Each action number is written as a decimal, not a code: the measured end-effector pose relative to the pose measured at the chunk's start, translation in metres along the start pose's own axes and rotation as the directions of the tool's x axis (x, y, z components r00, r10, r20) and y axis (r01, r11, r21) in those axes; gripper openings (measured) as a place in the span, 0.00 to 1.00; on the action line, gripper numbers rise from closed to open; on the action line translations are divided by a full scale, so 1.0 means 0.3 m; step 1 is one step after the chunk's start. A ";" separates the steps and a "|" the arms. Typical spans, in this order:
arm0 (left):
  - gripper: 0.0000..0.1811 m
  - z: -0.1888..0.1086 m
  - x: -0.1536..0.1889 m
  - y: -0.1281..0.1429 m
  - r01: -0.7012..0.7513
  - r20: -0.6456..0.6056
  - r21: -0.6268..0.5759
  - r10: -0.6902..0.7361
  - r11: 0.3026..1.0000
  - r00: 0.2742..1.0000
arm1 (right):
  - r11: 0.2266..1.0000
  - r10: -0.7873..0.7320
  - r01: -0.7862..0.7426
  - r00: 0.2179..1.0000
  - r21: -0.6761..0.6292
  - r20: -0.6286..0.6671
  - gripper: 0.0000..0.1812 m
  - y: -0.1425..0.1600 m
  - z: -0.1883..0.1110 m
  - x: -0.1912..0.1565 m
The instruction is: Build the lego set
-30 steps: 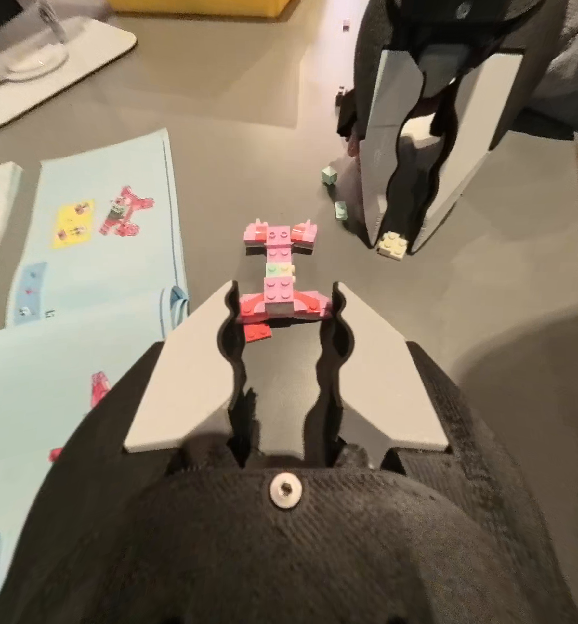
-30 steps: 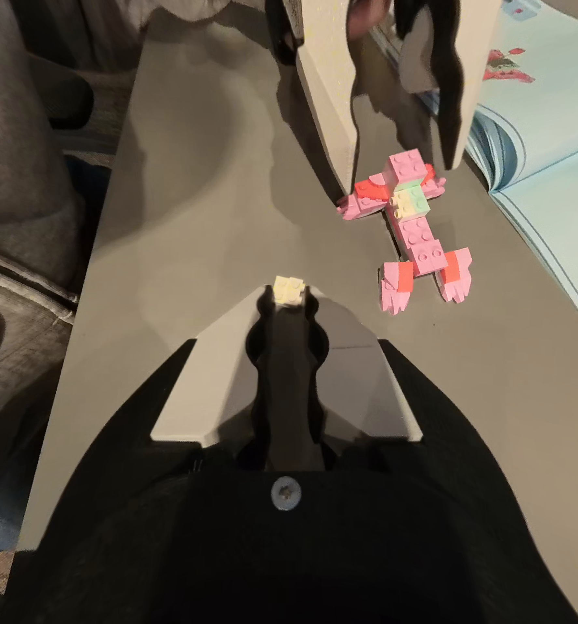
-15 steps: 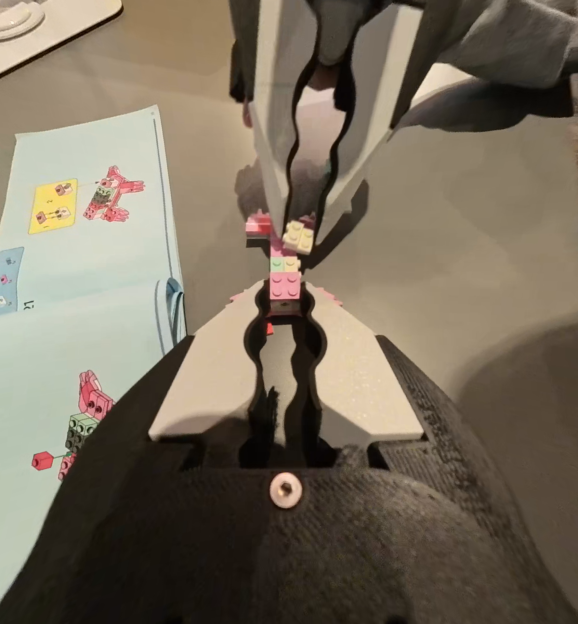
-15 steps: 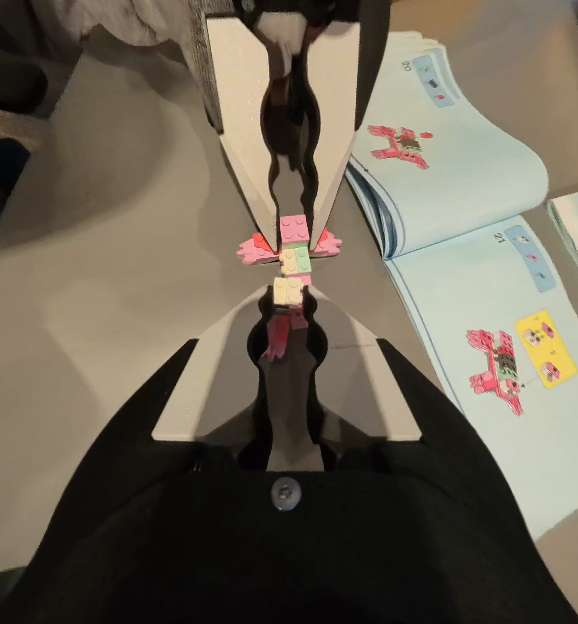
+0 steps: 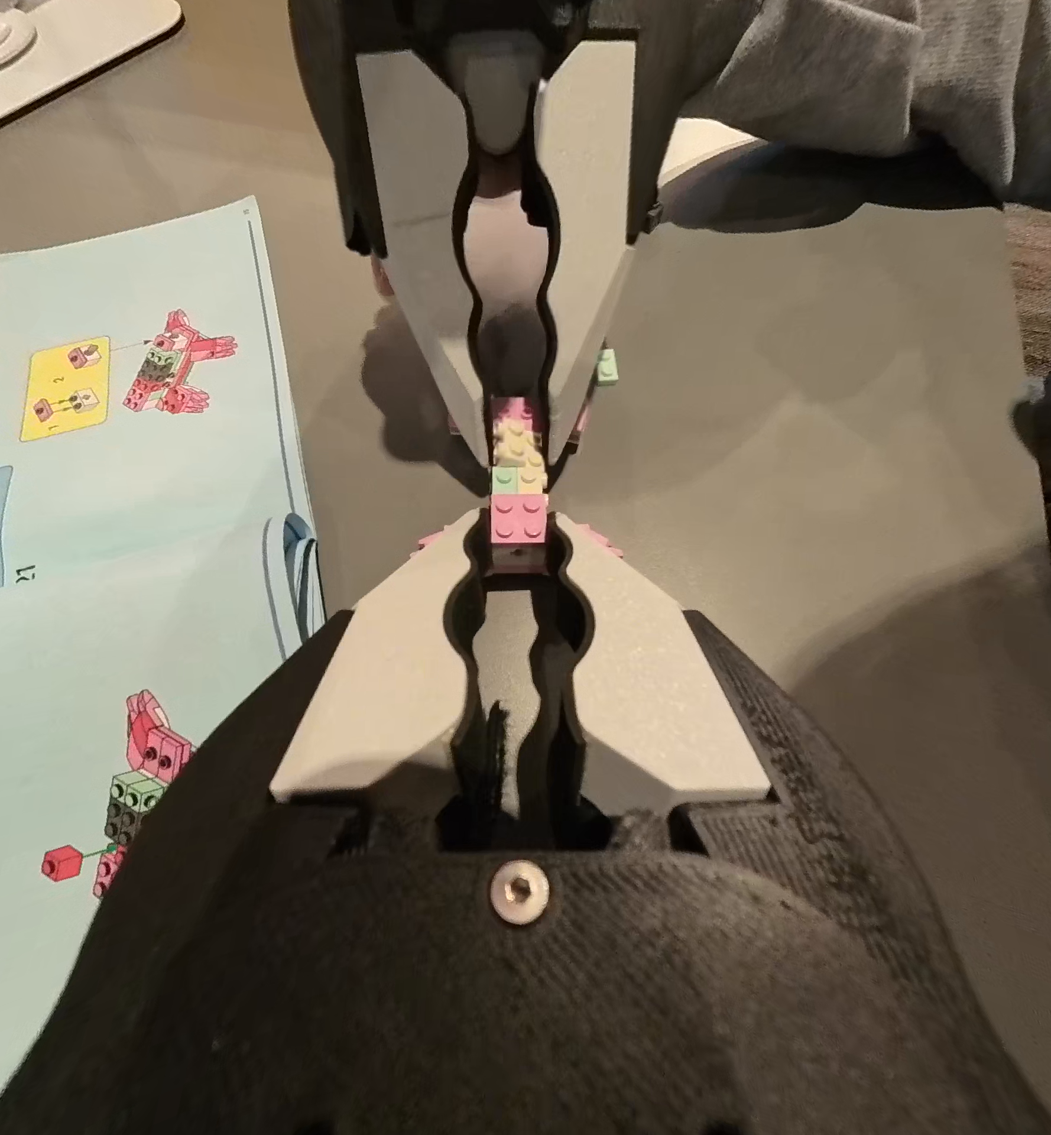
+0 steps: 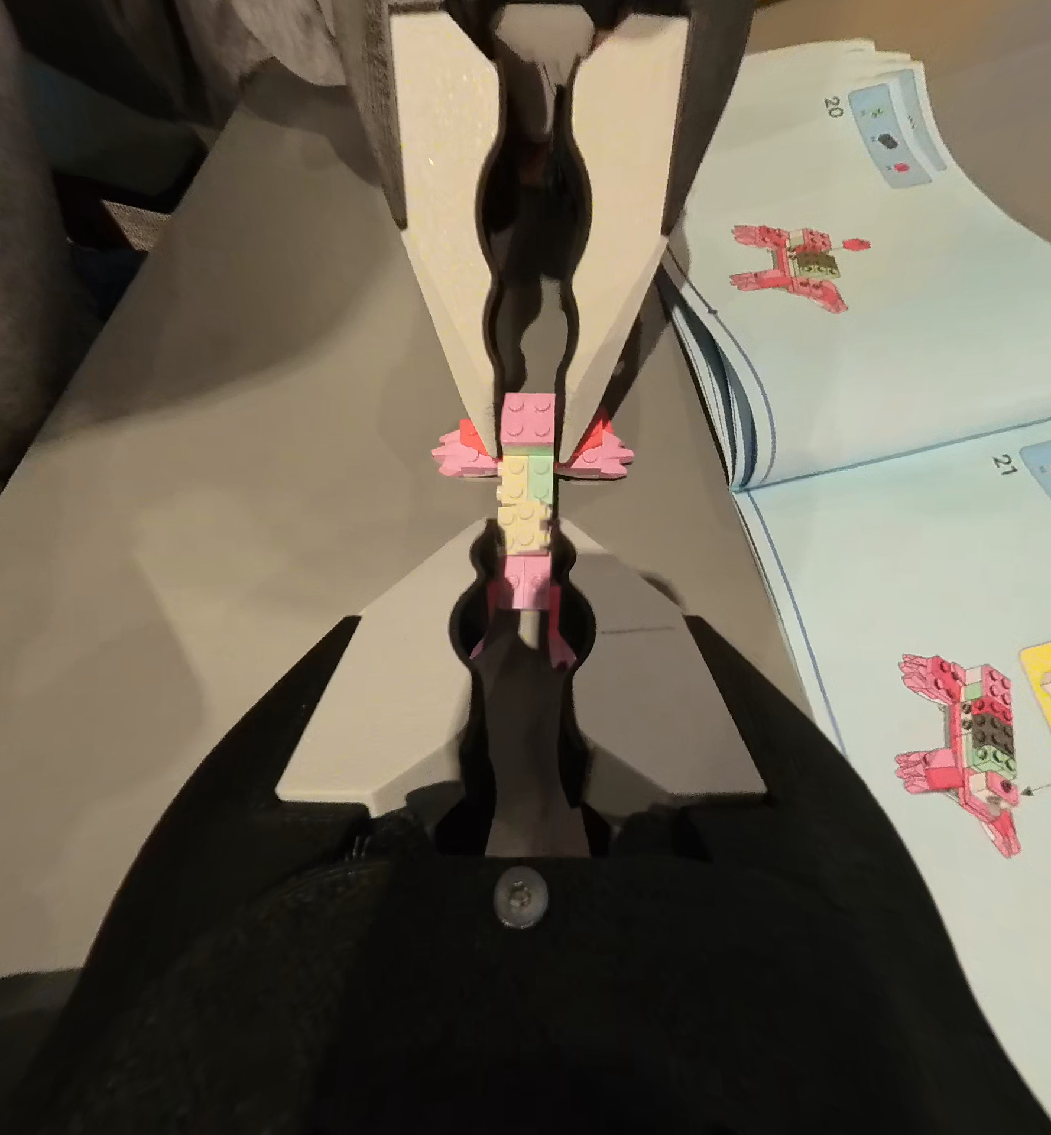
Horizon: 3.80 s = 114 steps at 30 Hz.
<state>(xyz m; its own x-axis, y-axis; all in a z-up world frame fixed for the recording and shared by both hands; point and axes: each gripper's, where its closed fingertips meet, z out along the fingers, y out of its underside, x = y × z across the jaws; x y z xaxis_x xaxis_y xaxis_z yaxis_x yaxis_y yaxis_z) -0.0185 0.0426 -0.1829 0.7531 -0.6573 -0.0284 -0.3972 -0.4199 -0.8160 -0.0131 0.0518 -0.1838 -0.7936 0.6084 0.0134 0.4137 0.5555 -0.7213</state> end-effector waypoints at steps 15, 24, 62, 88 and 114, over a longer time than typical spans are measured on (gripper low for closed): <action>0.09 -0.024 -0.035 -0.038 0.121 0.017 0.088 -0.122 0.989 0.992 | 0.934 -0.353 0.319 0.742 -0.162 -0.570 0.28 -0.054 -0.055 0.037; 0.09 -0.061 -0.041 -0.086 0.168 -0.007 0.186 -0.170 0.968 0.986 | 0.741 -0.670 0.381 0.350 -0.554 -0.655 0.13 -0.062 -0.054 0.114; 0.09 -0.007 0.014 -0.015 0.017 -0.019 0.027 -0.016 0.999 1.000 | 0.989 0.114 -0.096 0.980 0.114 -0.166 0.15 0.140 -0.163 -0.130; 0.09 0.013 0.046 -0.007 -0.043 -0.038 -0.004 0.043 0.999 0.998 | 0.997 -0.081 0.082 0.938 -0.013 -0.337 0.03 0.007 -0.041 -0.057; 0.09 0.016 0.048 -0.008 -0.036 -0.043 -0.005 0.035 0.999 0.998 | 0.983 -0.183 0.165 0.901 -0.079 -0.394 0.03 0.007 -0.045 -0.053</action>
<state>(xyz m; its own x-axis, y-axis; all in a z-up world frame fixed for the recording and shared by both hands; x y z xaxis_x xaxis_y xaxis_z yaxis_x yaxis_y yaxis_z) -0.0043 0.0371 -0.1841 0.7156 -0.6978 -0.0328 -0.4268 -0.3996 -0.8113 0.0063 0.0510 -0.1760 -0.6147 0.6697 0.4167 0.3111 0.6913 -0.6522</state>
